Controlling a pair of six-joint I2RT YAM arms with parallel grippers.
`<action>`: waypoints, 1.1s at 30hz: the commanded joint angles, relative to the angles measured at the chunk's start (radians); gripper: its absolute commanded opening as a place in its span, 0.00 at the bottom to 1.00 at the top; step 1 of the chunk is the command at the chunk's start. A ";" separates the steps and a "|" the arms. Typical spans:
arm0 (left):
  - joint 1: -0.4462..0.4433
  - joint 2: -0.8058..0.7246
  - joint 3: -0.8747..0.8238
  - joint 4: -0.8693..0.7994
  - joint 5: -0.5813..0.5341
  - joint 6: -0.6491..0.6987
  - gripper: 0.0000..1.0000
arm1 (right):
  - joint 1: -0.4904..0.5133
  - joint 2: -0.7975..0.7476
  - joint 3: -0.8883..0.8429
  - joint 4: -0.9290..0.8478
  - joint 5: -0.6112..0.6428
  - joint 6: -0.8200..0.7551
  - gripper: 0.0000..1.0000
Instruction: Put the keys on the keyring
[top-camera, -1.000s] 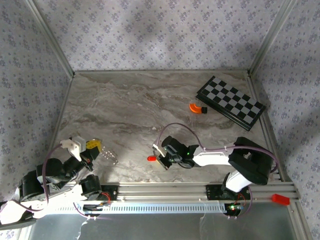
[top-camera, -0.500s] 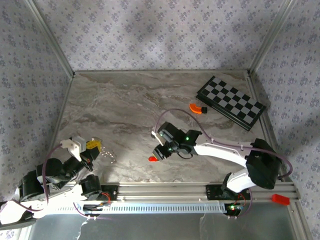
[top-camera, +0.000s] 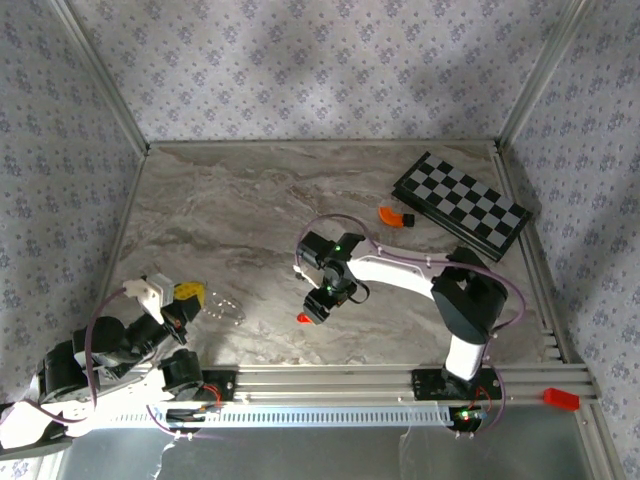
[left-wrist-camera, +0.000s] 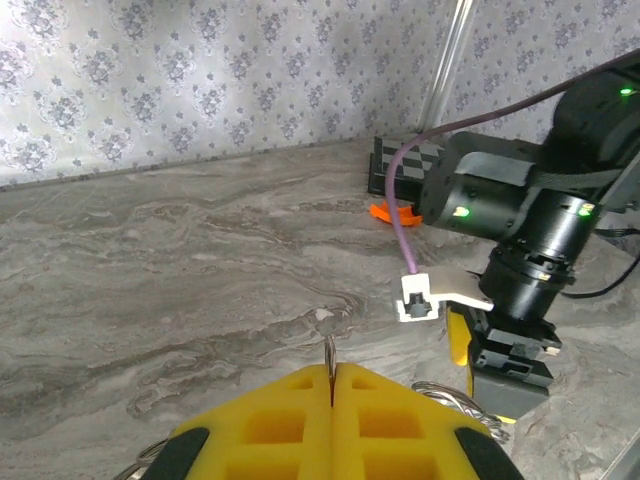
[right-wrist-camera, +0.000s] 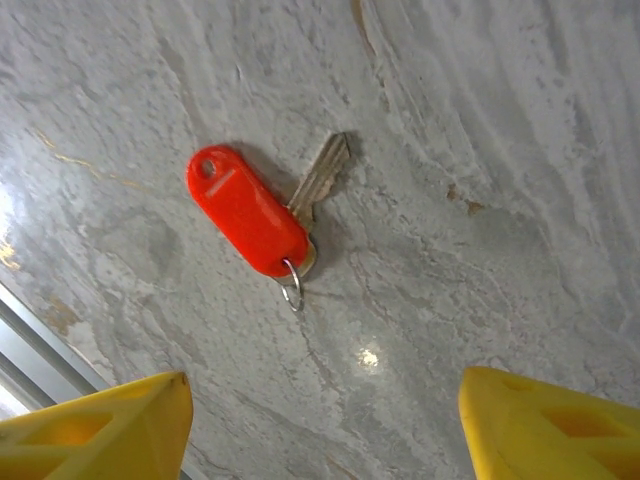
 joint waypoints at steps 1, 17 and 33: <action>0.004 -0.013 0.000 0.061 0.018 0.009 0.00 | -0.012 0.058 0.041 -0.059 -0.054 -0.057 0.67; 0.026 -0.012 -0.008 0.073 0.033 0.011 0.00 | -0.025 0.146 0.051 -0.025 -0.151 -0.115 0.39; 0.031 -0.009 -0.010 0.079 0.036 0.012 0.00 | -0.076 0.160 0.030 0.055 -0.255 -0.102 0.30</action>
